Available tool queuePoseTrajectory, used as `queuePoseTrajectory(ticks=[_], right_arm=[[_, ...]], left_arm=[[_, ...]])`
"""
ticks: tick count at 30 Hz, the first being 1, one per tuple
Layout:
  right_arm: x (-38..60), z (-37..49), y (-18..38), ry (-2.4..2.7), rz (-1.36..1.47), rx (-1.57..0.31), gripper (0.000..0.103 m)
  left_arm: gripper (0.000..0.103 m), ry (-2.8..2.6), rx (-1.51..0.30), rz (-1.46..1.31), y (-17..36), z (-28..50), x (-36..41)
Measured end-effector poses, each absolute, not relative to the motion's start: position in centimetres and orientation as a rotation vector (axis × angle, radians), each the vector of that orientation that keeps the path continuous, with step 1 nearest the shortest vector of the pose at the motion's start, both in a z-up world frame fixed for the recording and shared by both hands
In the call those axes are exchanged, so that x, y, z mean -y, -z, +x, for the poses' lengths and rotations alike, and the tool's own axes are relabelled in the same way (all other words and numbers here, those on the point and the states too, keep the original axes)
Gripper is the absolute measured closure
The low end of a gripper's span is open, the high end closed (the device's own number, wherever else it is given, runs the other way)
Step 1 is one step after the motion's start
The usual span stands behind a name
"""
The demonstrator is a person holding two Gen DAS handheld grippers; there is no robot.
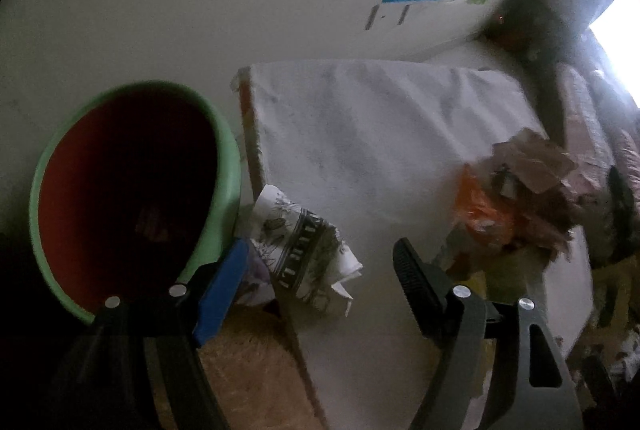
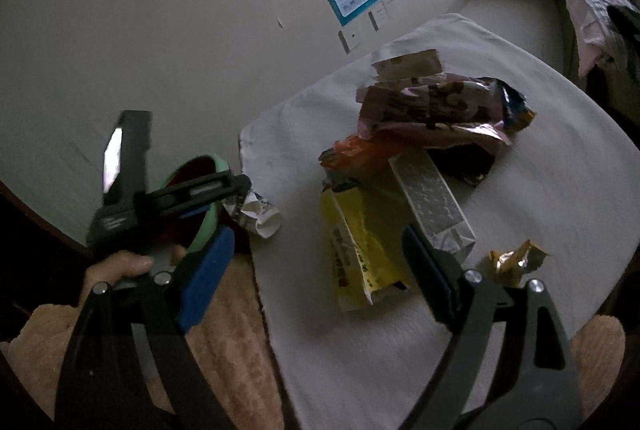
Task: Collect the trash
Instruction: 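Grasp the crumpled printed paper on the table with the left tool, then lift the printed paper with the left tool while the right tool grasps a foil wrapper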
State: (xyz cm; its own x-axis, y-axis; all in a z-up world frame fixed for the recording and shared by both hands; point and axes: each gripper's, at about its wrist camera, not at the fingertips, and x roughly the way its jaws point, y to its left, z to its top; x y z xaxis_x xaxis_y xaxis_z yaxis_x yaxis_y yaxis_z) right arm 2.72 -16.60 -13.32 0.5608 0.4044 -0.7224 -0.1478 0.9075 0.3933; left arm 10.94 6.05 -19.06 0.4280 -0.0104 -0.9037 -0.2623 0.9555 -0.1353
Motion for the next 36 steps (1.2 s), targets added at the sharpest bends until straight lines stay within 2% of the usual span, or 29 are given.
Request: queuePoseTrajectory(ticks=[10, 15, 21, 23, 24, 25, 36], right_arm=[[19.7, 2.1, 14.0, -0.302, 0.379, -0.918, 0.019], [20.8, 2.1, 14.3, -0.278, 0.4, -0.92, 0.019], [21.4, 2.0, 14.6, -0.266, 0.408, -0.924, 0.019], [21.4, 2.0, 14.7, -0.263, 0.404, -0.925, 0.019], [21.4, 2.0, 14.8, -0.262, 0.404, -0.928, 0.019], [21.4, 2.0, 14.8, -0.261, 0.404, -0.93, 0.019], [24.6, 2.0, 15.1, -0.144, 0.378, -0.925, 0.019]], left_arm=[[0.031, -0.242, -1.176, -0.18, 21.6, 12.8, -4.9], [0.035, -0.25, -1.168, -0.119, 21.7, 12.8, -4.5], [0.036, -0.289, -1.204, -0.068, 23.1, 12.9, -5.2], [0.057, -0.27, -1.228, -0.097, 23.5, 12.8, -5.6], [0.058, -0.273, -1.233, -0.101, 23.6, 12.6, -5.8], [0.066, -0.27, -1.218, -0.101, 23.4, 12.4, -5.8], [0.068, -0.042, -1.082, -0.102, 18.5, 9.8, -3.0]])
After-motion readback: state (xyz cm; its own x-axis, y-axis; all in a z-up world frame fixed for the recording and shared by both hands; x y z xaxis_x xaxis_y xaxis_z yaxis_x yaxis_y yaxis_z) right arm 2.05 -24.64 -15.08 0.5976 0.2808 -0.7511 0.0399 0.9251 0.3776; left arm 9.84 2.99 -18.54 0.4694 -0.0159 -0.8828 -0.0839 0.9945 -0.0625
